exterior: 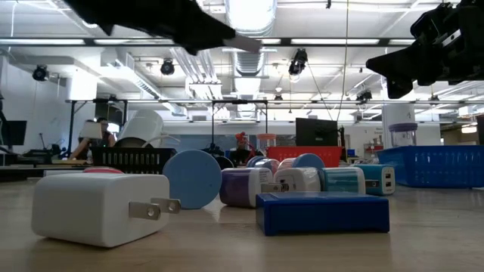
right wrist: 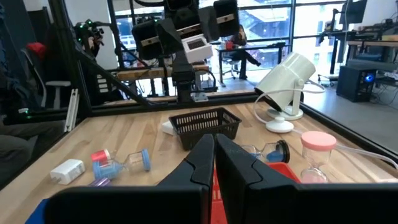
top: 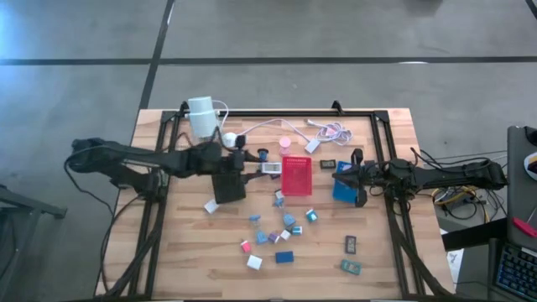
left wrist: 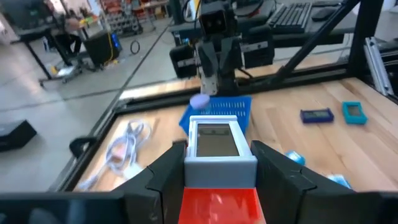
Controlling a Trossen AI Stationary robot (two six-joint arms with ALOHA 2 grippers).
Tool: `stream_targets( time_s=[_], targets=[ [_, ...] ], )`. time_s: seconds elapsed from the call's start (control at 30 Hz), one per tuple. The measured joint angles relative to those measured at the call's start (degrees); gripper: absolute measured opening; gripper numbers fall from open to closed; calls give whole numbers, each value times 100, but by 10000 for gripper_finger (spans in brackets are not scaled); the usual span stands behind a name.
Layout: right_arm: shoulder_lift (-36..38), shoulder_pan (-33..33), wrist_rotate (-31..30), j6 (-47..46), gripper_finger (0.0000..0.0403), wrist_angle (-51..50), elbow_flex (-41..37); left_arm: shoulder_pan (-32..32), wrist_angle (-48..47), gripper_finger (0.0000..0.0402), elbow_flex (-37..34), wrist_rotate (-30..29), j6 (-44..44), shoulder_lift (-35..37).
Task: Pick & Place Office items
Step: Put the left white digital clock into the red bin
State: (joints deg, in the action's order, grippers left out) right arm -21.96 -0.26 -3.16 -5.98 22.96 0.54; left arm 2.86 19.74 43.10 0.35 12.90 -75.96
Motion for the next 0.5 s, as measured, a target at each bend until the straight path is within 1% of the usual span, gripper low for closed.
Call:
stream_targets(
  time_s=[0.1, 0.23, 0.5],
  targets=[
    [0, 1, 0, 0, 13, 0, 0, 69, 367, 160, 219, 122, 83, -539],
    [0, -1, 2, 0, 13, 0, 0, 204, 510, 160, 574, 139, -44, -1233],
    [0, -1, 2, 0, 13, -2, 0, 391, 325, 160, 1302, 141, -197, -2444]
  ],
)
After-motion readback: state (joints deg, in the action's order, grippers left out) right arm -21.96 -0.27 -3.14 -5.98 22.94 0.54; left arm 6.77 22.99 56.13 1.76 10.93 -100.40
